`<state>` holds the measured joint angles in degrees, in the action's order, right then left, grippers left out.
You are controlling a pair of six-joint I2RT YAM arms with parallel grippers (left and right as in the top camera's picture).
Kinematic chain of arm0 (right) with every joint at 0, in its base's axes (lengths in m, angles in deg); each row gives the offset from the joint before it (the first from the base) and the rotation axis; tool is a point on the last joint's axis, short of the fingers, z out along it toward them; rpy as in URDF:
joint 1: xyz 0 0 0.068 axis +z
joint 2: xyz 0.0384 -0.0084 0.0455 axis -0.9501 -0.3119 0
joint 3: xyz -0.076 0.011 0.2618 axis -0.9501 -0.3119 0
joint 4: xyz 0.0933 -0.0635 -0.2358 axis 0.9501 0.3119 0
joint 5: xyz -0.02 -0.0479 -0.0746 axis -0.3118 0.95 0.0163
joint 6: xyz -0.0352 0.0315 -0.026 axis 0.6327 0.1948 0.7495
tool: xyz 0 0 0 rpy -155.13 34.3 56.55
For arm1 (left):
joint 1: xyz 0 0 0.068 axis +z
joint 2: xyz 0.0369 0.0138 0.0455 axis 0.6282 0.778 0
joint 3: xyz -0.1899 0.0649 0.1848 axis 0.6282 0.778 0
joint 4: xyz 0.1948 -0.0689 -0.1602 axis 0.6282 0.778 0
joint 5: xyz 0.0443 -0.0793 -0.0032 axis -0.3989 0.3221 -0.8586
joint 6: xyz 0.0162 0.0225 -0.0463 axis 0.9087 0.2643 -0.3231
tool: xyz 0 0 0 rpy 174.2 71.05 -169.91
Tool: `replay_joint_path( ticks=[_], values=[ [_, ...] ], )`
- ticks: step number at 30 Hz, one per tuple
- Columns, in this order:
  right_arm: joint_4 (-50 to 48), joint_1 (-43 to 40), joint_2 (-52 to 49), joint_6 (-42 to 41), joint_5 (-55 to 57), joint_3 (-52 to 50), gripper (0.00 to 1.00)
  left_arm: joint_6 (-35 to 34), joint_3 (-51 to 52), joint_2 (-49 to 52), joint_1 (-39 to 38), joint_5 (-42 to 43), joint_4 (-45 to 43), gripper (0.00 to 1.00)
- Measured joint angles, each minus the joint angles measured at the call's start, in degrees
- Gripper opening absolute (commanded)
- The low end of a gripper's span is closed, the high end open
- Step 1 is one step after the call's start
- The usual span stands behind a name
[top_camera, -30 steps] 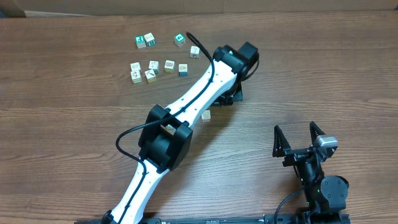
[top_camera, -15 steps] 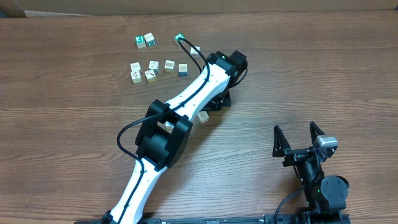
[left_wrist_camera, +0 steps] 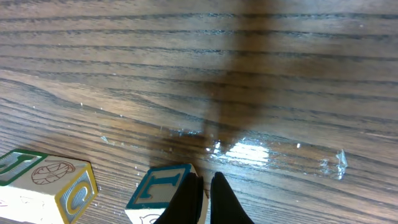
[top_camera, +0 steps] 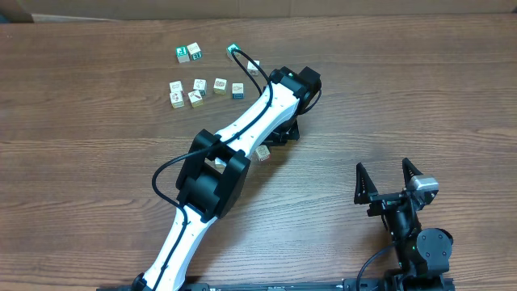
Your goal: Form a horizontal line
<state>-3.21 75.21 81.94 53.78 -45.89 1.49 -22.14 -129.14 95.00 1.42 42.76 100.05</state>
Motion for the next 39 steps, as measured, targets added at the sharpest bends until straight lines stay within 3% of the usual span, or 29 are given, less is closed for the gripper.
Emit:
replay_joint_path(
  ticks=[11, 26, 39],
  values=[
    [0.0, 0.0, 0.0, 0.0, 0.0, 0.0, 1.0, 1.3, 3.2, 0.0, -2.3, 0.0, -4.2, 0.04],
    [0.0, 0.0, 0.0, 0.0, 0.0, 0.0, 1.0, 7.5, 4.9, -0.3, -1.7, -0.2, -1.8, 0.04],
    [0.0, 0.0, 0.0, 0.0, 0.0, 0.0, 1.0, 8.0, 5.0, -0.3, -1.7, -0.2, -0.4, 0.04]
  ],
)
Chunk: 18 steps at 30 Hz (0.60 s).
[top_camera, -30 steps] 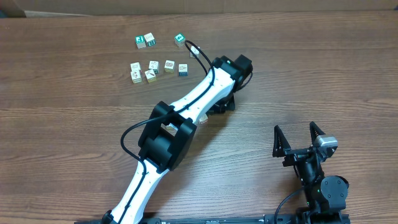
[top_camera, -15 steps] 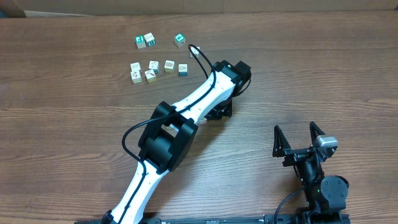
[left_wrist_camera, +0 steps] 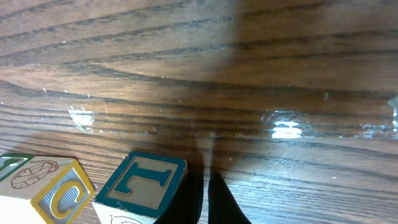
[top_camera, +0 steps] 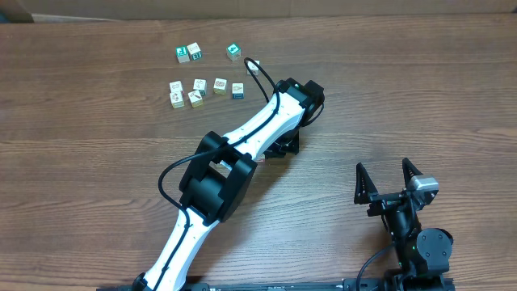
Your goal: Form a horizontal line
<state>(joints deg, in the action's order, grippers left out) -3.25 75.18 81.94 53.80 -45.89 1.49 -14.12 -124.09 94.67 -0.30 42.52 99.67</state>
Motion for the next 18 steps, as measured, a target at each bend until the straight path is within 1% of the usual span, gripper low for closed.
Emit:
replay_joint_path(
  ticks=[4, 12, 18],
  values=[
    [0.0, 0.0, 0.0, 0.0, 0.0, 0.0, 1.0, -0.3, 0.2, 0.0, 0.0, -0.3, 0.7, 0.04],
    [0.0, 0.0, 0.0, 0.0, 0.0, 0.0, 1.0, -3.1, 0.6, 0.0, 0.0, -2.0, 2.0, 0.04],
    [0.0, 0.0, 0.0, 0.0, 0.0, 0.0, 1.0, -6.5, 0.9, 0.0, 0.5, -2.8, 3.5, 0.04]
  ],
)
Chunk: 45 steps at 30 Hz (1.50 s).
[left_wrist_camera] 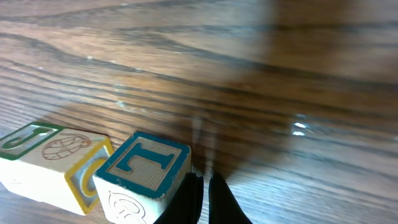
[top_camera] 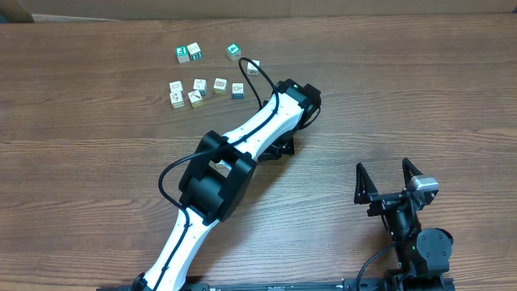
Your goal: Form a horizontal line
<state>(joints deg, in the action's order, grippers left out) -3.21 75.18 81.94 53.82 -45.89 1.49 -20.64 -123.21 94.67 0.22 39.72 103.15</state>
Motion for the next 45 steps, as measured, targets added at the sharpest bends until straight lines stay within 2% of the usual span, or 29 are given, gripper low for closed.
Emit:
replay_joint_path(
  ticks=[26, 35, 45],
  values=[
    [0.0, 0.0, 0.0, 0.0, 0.0, 0.0, 1.0, -4.4, 0.1, 0.0, 1.2, -1.0, 0.7, 0.04],
    [0.0, 0.0, 0.0, 0.0, 0.0, 0.0, 1.0, -3.9, 0.2, -0.3, 2.2, -1.6, -5.4, 0.04],
    [0.0, 0.0, 0.0, 0.0, 0.0, 0.0, 1.0, -2.5, 0.2, -0.7, 7.1, -0.1, -8.8, 0.04]
  ],
)
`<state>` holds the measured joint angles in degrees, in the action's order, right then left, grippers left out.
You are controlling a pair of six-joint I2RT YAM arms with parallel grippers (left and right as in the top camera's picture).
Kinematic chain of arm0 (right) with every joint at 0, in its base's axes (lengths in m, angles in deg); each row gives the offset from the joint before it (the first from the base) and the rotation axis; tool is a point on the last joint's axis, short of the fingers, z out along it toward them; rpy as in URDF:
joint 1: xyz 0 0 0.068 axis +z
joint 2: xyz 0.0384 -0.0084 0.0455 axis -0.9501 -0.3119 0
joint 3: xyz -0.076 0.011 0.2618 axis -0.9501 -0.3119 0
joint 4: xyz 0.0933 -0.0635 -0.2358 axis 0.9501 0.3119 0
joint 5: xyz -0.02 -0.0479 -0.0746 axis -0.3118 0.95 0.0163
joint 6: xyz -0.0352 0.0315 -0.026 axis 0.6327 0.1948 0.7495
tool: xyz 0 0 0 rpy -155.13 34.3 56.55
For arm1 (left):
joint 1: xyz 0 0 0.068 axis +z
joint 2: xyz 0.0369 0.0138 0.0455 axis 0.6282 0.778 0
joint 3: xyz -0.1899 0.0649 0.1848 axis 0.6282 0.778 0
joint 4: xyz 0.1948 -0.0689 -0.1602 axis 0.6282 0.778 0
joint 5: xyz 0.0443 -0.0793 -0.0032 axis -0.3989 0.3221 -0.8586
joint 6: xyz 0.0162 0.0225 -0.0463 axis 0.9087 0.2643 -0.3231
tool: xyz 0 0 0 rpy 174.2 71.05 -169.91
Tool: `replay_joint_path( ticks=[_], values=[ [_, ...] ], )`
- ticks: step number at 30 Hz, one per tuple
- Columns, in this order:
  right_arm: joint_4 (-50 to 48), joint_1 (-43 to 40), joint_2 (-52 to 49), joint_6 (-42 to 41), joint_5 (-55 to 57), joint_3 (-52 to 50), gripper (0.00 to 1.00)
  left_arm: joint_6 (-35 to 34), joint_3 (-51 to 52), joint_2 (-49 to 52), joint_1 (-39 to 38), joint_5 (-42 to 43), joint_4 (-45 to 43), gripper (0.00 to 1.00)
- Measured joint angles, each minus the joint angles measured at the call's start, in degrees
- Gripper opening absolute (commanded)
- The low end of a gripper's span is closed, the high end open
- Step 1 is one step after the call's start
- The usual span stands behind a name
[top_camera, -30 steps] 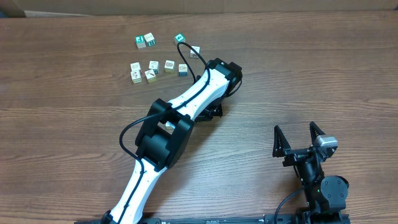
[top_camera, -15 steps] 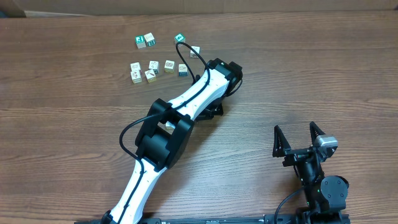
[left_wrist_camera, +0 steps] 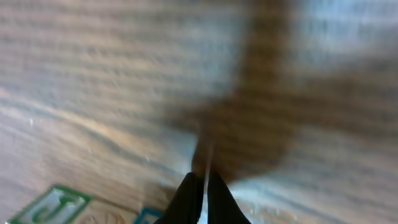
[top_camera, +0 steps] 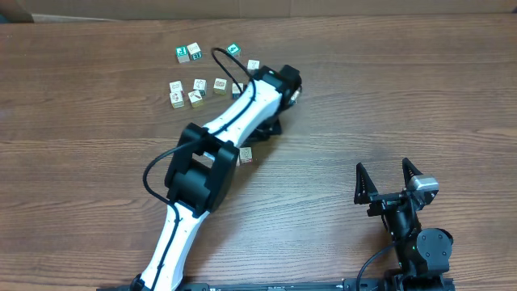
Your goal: Form a horizontal line
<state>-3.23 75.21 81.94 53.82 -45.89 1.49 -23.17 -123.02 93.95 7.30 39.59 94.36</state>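
Observation:
Several small lettered cubes lie at the far left of the table in the overhead view: a rough row (top_camera: 199,84) with a tan cube (top_camera: 220,84), and a blue cube (top_camera: 237,87) half hidden by my left arm. Above them are two green-and-white cubes (top_camera: 182,54), a green cube (top_camera: 233,50) and a pale one (top_camera: 253,65). The left gripper (left_wrist_camera: 202,190) is shut with nothing between its fingers, low over the wood; a blue cube corner (left_wrist_camera: 149,216) and a green-lettered cube (left_wrist_camera: 53,208) lie to its left. This view is blurred. The right gripper (top_camera: 385,174) is open.
My left arm (top_camera: 234,129) stretches diagonally from the near left edge to the cubes, its wrist (top_camera: 279,81) over the row's right end. A small pale block-like piece (top_camera: 245,153) shows beside the arm's elbow. The right arm stays at the near right.
The left wrist has shifted left and farther up the table, now covering part of the blue cube. In the wrist view the blue cube has dropped almost out of the bottom edge.
The shut left gripper stood against the right side of the blue cube at the row's right end at every earlier moment, the cube barely shifting. Now the wrist sits farther left over that end. The right gripper stayed open and still.

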Motion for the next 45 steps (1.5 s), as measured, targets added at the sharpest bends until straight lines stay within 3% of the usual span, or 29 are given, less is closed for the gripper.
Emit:
replay_joint_path(
  ticks=[11, 19, 45],
  values=[
    [0.0, 0.0, 0.0, 0.0, 0.0, 0.0, 1.0, 3.3, 0.0, -0.2, 1.7, 1.0, -1.7, 0.04],
    [0.0, 0.0, 0.0, 0.0, 0.0, 0.0, 1.0, 6.0, 0.0, -0.1, 1.7, 1.3, 2.0, 0.05],
    [0.0, 0.0, 0.0, 0.0, 0.0, 0.0, 1.0, 7.7, 0.0, 0.0, 1.7, 4.7, 5.4, 0.04]
  ],
)
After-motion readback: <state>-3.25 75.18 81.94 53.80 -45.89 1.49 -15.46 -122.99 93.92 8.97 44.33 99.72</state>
